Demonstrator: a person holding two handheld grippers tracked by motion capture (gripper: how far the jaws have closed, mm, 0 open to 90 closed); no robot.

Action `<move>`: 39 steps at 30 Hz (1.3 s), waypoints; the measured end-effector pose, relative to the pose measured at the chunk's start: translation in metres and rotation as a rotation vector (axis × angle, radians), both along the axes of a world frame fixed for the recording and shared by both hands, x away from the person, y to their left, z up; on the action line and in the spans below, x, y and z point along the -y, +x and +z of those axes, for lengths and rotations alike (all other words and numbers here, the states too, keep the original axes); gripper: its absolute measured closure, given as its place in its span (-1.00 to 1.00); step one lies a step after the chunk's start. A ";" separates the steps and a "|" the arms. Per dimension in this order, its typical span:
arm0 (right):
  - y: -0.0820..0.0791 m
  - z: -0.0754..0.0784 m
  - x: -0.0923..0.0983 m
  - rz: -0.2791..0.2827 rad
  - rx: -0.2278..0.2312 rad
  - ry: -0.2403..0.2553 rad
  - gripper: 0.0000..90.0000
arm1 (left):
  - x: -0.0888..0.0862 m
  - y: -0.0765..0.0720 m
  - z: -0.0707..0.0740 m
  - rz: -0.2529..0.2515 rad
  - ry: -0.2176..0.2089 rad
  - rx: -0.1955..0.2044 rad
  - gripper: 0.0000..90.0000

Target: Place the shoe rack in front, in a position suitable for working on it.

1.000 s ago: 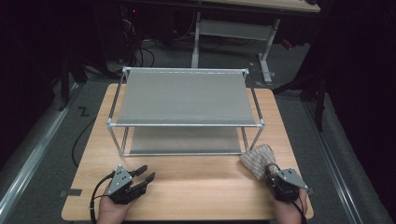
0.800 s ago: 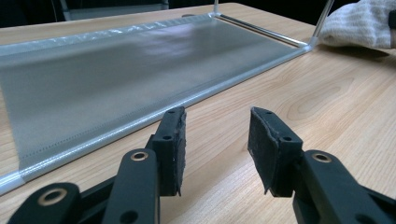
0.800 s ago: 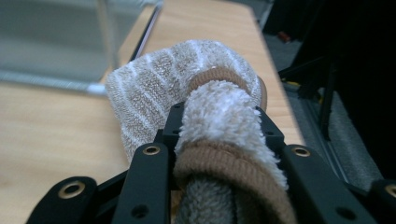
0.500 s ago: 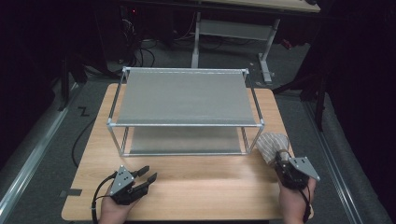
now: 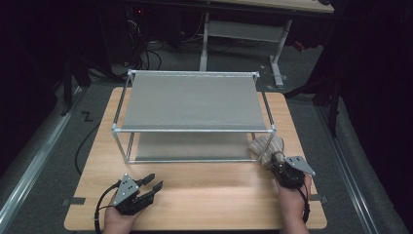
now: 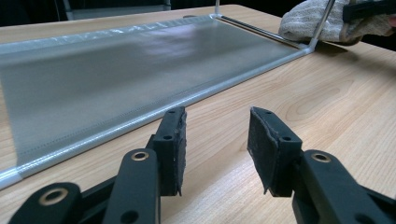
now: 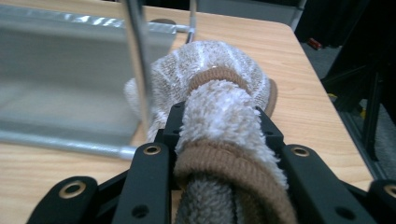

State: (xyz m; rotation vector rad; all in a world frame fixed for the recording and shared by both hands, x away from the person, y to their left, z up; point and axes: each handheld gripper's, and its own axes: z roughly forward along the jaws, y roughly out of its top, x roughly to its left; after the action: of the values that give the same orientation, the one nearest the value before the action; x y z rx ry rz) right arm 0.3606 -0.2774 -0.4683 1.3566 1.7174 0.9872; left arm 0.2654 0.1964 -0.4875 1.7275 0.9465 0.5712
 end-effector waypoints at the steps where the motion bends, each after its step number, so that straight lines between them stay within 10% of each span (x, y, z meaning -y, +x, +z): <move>1: -0.003 0.000 -0.001 0.003 0.001 0.001 0.47 | 0.001 0.000 0.000 -0.003 0.001 0.002 0.26; 19: -0.049 0.011 -0.023 0.100 0.044 0.083 0.46 | 0.002 0.000 0.001 -0.009 0.007 0.009 0.26; 32: -0.081 0.055 -0.019 0.122 0.247 0.172 0.46 | 0.001 0.001 0.000 -0.004 0.009 0.009 0.26; 39: -0.081 0.048 -0.021 0.134 0.212 0.157 0.46 | 0.001 0.000 0.001 -0.007 0.015 0.014 0.26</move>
State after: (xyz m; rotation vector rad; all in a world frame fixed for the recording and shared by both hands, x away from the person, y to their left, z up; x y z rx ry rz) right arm 0.2800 -0.2569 -0.4200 1.1962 1.6137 1.3161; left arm 0.2657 0.1957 -0.4865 1.7374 0.9282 0.5867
